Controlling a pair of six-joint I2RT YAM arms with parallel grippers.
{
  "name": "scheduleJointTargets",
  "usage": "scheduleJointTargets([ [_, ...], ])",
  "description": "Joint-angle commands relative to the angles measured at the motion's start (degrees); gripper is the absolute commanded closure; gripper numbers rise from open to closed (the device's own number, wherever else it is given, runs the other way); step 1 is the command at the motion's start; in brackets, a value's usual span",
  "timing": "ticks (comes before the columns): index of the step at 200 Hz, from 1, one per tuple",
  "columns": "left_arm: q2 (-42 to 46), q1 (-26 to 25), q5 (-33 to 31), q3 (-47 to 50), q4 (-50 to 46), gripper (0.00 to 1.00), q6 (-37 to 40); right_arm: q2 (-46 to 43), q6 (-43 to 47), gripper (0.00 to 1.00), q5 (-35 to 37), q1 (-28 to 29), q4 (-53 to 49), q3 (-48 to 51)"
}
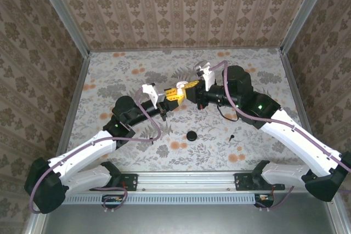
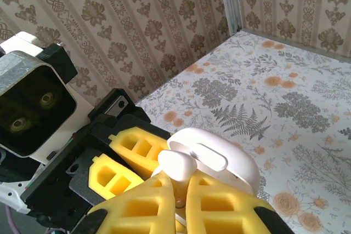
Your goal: Insert wireless bluetooth earbuds into charging case
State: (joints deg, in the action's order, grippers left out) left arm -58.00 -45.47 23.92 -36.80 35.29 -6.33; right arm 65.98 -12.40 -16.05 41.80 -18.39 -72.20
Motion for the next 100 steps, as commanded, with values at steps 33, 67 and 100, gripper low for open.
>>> scheduleJointTargets([
  [33, 1.3, -0.5, -0.9, -2.0, 0.7, 1.0, -0.1, -0.4, 0.4, 0.81, 1.3, 0.3, 0.3, 1.4],
  [67, 1.3, -0.5, -0.9, -2.1, 0.7, 1.0, 0.1, -0.3, 0.2, 0.76, 1.3, 0.3, 0.4, 1.2],
  [100, 1.2, -0.5, -0.8, -2.1, 0.4, 1.0, 0.3, 0.0, 0.0, 0.73, 1.3, 0.3, 0.4, 0.6],
])
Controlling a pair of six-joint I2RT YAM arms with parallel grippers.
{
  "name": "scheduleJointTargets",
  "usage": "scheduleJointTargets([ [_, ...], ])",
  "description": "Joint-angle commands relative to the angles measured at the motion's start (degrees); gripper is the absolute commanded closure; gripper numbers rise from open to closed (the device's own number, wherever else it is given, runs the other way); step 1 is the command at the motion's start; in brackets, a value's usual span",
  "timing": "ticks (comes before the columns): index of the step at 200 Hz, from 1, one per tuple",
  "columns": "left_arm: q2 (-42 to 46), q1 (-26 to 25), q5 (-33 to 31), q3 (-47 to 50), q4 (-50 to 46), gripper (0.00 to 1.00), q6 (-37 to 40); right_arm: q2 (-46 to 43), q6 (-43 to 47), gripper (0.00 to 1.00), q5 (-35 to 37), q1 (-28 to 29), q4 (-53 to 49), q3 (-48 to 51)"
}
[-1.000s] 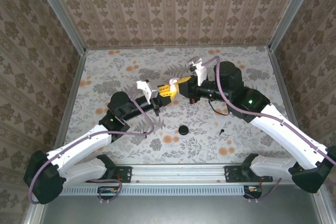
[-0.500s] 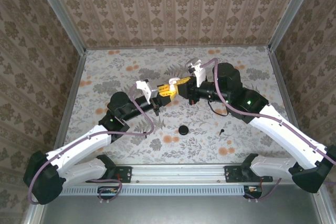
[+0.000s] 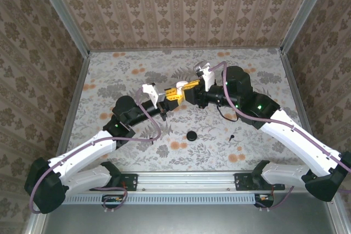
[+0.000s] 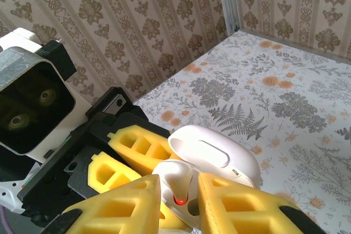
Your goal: Insert wireless bluetooth earbuds into charging case
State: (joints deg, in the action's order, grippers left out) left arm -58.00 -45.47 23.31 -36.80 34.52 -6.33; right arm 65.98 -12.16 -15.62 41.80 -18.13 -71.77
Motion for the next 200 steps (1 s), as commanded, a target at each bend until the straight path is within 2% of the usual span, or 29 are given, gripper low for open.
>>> scheduleJointTargets([
  [1, 1.2, -0.5, -0.1, -2.1, 1.2, 1.0, 0.3, 0.0, -0.3, 0.73, 0.8, 0.3, 0.1, 0.2],
  [129, 1.1, -0.1, 2.5, -2.3, -2.2, 1.0, 0.7, -0.5, -4.7, 0.64, 3.8, -1.2, -5.1, -5.2],
  [155, 1.0, -0.1, 3.1, -2.2, -1.9, 1.0, 0.4, 0.5, -5.8, 0.63, 2.6, -1.7, -5.7, -5.6],
  [200, 0.4, 1.0, 3.5, -3.0, -4.7, 1.0, -1.1, 3.1, -7.4, 0.63, -4.6, -3.9, -6.8, -5.5],
])
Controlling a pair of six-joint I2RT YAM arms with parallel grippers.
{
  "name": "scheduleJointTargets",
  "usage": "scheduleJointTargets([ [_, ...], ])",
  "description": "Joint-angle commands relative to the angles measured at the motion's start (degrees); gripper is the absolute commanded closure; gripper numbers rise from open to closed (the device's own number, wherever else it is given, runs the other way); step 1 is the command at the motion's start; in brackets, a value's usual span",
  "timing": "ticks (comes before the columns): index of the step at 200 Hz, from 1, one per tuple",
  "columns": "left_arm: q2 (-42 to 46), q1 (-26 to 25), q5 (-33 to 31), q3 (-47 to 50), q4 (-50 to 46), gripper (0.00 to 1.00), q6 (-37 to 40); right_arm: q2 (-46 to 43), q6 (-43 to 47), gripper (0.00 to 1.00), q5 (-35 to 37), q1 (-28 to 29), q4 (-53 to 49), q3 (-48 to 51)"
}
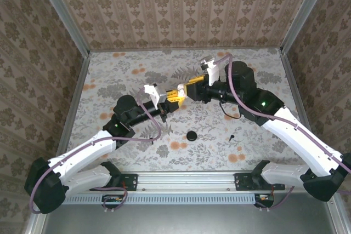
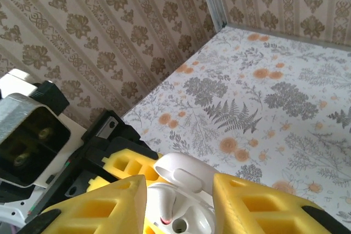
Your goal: Insert wireless bluetooth earbuds into charging case
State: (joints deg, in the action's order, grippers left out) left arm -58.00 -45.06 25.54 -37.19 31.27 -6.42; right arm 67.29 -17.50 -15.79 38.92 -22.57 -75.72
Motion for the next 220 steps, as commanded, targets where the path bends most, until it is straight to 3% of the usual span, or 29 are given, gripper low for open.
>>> scheduleJointTargets([
  [1, 0.4, 0.6, 1.3, -2.6, -1.5, 1.0, -1.0, 1.9, -2.0, 0.63, -4.5, -1.0, -2.4, -1.6],
  [38, 1.2, 0.7, -0.9, -1.4, -2.0, 1.0, -0.5, 1.4, -3.0, 0.61, -4.4, -3.9, -5.0, -2.3],
  [84, 2.7, 0.8, -2.7, 1.0, -2.6, 1.0, 0.0, 1.7, -5.3, 0.6, 1.9, -14.5, -16.7, -3.8],
  [141, 2.8, 1.2, -3.6, 2.1, -3.1, 1.0, 0.2, 9.8, -5.5, 0.53, 6.8, -26.5, -27.0, -2.2],
  [173, 2.8, 1.5, -4.4, 2.6, -3.7, 1.0, 0.4, 12.1, -5.4, 0.49, 11.1, -30.1, -25.4, 0.4],
  [220, 1.3, 2.6, -3.9, 2.4, -3.1, 1.0, 0.4, 21.2, -6.2, 0.44, 8.2, -37.9, -21.2, 3.6],
])
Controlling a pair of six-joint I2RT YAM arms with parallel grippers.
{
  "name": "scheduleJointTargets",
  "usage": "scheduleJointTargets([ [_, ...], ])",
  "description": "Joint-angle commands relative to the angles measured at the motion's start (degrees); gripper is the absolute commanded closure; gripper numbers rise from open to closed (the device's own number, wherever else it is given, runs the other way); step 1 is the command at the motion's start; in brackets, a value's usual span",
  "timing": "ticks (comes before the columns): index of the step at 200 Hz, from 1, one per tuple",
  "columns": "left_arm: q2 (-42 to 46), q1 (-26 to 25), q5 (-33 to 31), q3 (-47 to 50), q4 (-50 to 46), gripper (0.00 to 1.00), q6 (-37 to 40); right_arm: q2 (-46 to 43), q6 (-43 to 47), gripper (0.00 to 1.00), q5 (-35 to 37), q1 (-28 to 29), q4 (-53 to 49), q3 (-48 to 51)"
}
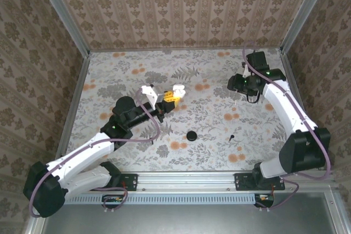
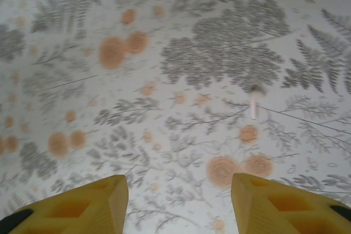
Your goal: Insert wireless bluetooth earbuds into charging case
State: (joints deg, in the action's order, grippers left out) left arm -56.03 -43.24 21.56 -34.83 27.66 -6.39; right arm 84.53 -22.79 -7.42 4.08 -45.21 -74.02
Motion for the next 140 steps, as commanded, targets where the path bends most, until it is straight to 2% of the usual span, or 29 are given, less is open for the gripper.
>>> scheduleJointTargets([
  [1, -0.7, 0.8, 0.1, 0.1, 0.5, 1.0, 0.4, 4.2, -1.0, 0.44, -0.3, -3.2, 1.5, 2.0],
  [32, -2.5, 1.2, 1.1, -0.7, 0.8, 1.0, 0.5, 10.2, -2.0, 0.42, -3.0, -4.9, 5.1, 3.0],
  [84, -4.5, 1.7, 1.8, -1.0, 1.4, 1.0, 0.4, 20.1, -1.3, 0.41, -3.6, -4.9, 5.8, 0.2],
  [140, -6.1, 2.5, 2.9, -0.7, 2.4, 1.0, 0.5, 25.2, -0.1, 0.41, -3.3, -4.7, 6.2, -0.9],
])
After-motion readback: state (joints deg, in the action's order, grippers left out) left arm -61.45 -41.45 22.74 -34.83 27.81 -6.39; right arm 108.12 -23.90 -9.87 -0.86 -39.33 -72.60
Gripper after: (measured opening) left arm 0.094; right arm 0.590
